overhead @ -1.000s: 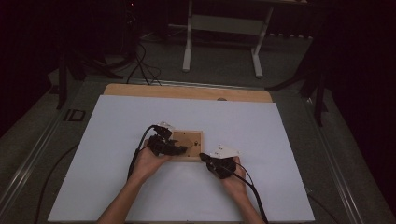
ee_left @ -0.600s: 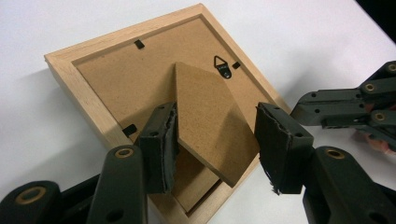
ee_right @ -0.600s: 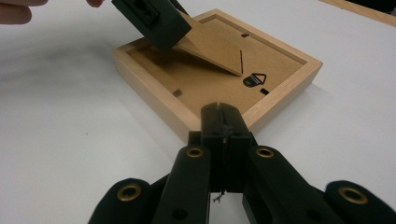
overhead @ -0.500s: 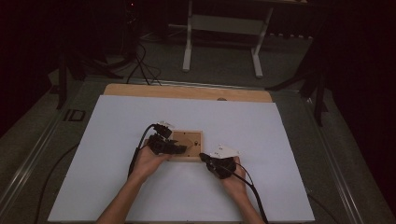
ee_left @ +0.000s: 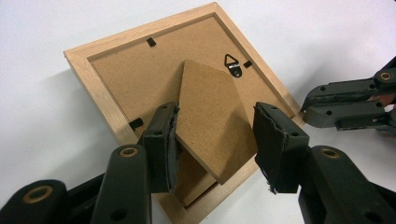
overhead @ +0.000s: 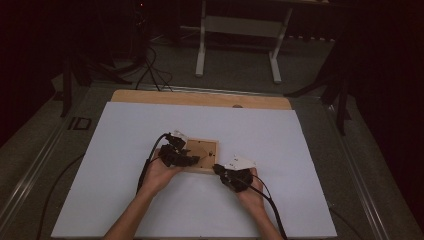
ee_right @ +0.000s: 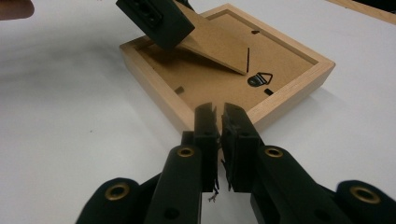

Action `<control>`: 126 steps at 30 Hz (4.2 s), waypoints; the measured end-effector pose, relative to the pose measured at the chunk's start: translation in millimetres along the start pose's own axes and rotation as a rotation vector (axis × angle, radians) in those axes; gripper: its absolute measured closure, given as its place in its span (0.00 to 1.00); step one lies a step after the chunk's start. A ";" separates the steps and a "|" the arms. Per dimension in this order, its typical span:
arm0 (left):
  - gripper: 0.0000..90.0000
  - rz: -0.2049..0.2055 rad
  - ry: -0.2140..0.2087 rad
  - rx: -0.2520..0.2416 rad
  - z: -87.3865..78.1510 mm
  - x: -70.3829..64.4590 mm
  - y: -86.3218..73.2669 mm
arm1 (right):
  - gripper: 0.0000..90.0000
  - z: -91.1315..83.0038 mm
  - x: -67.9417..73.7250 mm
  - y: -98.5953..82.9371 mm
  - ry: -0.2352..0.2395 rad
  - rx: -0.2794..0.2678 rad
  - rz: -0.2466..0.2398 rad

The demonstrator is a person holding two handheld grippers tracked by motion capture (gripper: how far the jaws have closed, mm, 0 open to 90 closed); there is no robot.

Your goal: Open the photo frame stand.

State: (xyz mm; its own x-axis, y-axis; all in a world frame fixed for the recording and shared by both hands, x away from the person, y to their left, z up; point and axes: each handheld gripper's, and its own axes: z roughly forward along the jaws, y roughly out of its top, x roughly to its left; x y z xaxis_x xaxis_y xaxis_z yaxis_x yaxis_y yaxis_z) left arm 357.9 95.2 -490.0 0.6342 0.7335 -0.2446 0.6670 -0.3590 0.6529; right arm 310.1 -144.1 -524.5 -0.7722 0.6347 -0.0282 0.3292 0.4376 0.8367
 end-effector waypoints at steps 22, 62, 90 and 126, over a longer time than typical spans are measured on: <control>0.59 0.098 0.060 -0.062 -9.0 -14.0 -11.1 | 0.83 -14.7 -13.7 5.5 -0.027 -0.034 0.046; 0.59 0.246 0.189 -0.188 -18.9 -40.5 -46.7 | 0.62 -20.4 -21.8 23.4 0.017 -0.010 0.083; 0.58 0.310 0.231 -0.233 -17.3 -45.3 -59.9 | 0.42 18.6 -50.4 52.4 0.116 0.084 0.224; 0.66 0.210 0.083 -0.176 -21.3 -31.8 -52.4 | 0.50 16.3 -44.4 58.9 0.143 0.059 0.194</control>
State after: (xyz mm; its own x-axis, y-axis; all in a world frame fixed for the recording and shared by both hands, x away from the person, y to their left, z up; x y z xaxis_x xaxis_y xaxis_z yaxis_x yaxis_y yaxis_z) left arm 294.4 103.0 -501.2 0.7122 0.7010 -0.0357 0.4412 -0.4075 0.7995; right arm 372.7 -136.0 -482.9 -0.7589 0.6160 0.2113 0.5070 0.3551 0.7854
